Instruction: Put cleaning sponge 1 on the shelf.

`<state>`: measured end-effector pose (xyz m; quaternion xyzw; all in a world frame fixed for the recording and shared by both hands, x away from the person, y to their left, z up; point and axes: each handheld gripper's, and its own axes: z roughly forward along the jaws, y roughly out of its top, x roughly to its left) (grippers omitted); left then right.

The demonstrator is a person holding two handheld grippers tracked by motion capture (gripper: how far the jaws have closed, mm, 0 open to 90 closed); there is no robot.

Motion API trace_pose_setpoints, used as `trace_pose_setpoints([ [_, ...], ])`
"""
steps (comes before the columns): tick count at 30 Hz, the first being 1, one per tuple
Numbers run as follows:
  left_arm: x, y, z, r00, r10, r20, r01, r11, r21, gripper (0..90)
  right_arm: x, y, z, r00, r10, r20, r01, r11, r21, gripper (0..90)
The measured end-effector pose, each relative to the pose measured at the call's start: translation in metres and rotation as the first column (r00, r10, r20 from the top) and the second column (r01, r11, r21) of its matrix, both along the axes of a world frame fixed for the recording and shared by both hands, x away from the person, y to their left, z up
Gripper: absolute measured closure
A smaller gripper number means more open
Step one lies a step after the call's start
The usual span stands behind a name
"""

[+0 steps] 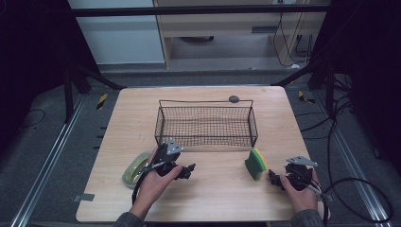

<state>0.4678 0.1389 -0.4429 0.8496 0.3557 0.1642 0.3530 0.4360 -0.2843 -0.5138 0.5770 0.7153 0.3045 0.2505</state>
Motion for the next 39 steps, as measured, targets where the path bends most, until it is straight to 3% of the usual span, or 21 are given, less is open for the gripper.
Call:
trace_pose_setpoints([
  [5,-0.006,0.010,0.018,0.9993,-0.023,0.029,0.021,0.9980,0.060,6.4,0.000,0.000,0.000,1.0000,0.000,-0.001,0.000,1.0000,0.009,1.3],
  [7,-0.008,0.022,0.032,0.9982,-0.059,0.011,0.057,0.9906,0.124,5.2,-0.001,0.000,0.000,1.0000,0.006,-0.003,-0.006,1.0000,0.005,1.3],
  [9,-0.007,0.032,0.041,0.9976,-0.069,0.010,0.066,0.9859,0.154,5.1,-0.001,0.000,0.000,1.0000,0.003,-0.004,-0.003,1.0000,0.004,1.2],
  [10,-0.007,0.040,0.048,0.9975,-0.068,0.017,0.064,0.9810,0.183,5.2,-0.001,0.000,0.000,1.0000,0.002,-0.003,-0.002,1.0000,0.005,1.2],
  [13,-0.006,0.052,0.058,0.9983,-0.055,0.018,0.050,0.9762,0.211,5.6,-0.001,0.000,0.000,1.0000,0.002,-0.003,-0.002,1.0000,0.007,1.1],
  [14,-0.003,0.067,0.066,0.9991,-0.042,0.003,0.040,0.9706,0.237,5.6,-0.001,0.000,0.000,1.0000,0.006,-0.004,-0.006,0.9999,0.009,1.0],
  [15,-0.003,0.067,0.066,0.9991,-0.042,0.003,0.040,0.9706,0.237,5.6,-0.001,0.000,0.000,1.0000,0.006,-0.004,-0.006,0.9999,0.009,1.0],
  [16,-0.002,0.074,0.067,0.9993,-0.030,-0.021,0.035,0.9682,0.248,5.6,-0.001,0.000,0.000,1.0000,0.006,-0.005,-0.006,0.9999,0.008,1.0],
  [18,0.003,0.088,0.064,0.9976,-0.001,-0.069,0.017,0.9732,0.229,5.5,-0.001,0.000,0.000,1.0000,0.009,-0.004,-0.009,0.9999,0.008,0.9],
  [21,0.006,0.096,0.064,0.9969,0.035,-0.071,-0.018,0.9737,0.227,6.6,0.001,-0.001,0.001,0.9998,0.018,-0.010,-0.018,0.9998,0.004,0.8],
  [23,0.007,0.104,0.066,0.9912,0.066,-0.115,-0.033,0.9611,0.274,5.8,0.002,-0.001,0.000,0.9997,0.025,-0.004,-0.025,0.9997,0.009,0.8],
  [25,0.007,0.106,0.067,0.9893,0.071,-0.128,-0.032,0.9586,0.283,5.9,0.003,-0.001,0.000,0.9996,0.029,-0.005,-0.029,0.9995,0.009,0.8],
  [27,0.004,0.109,0.068,0.9827,0.087,-0.163,-0.037,0.9560,0.291,5.9,0.003,-0.001,0.000,0.9995,0.030,-0.002,-0.030,0.9995,0.008,0.8],
  [28,0.002,0.108,0.069,0.9807,0.087,-0.175,-0.024,0.9421,0.335,5.9,0.003,-0.001,0.000,0.9995,0.032,-0.003,-0.032,0.9995,0.007,0.8],
  [30,0.003,0.108,0.071,0.9795,0.096,-0.177,-0.030,0.9389,0.343,5.9,0.005,-0.001,0.000,0.9994,0.035,-0.003,-0.035,0.9993,0.013,0.8],
  [32,0.005,0.109,0.074,0.9774,0.105,-0.183,-0.039,0.9415,0.335,5.8,0.006,-0.001,0.000,0.9993,0.036,-0.003,-0.036,0.9993,0.013,0.8],
  [33,0.005,0.109,0.076,0.9763,0.109,-0.187,-0.039,0.9398,0.339,5.4,0.006,-0.001,0.000,0.9993,0.036,-0.004,-0.036,0.9993,0.007,0.8],
  [34,0.005,0.108,0.081,0.9768,0.109,-0.184,-0.035,0.9298,0.366,5.6,0.007,-0.001,0.001,0.9994,0.033,-0.008,-0.033,0.9994,0.010,0.8],
  [39,0.001,0.109,0.087,0.9758,0.104,-0.192,-0.024,0.9239,0.382,6.9,0.010,0.000,0.001,0.9994,0.035,-0.006,-0.034,0.9994,0.009,0.8],
])
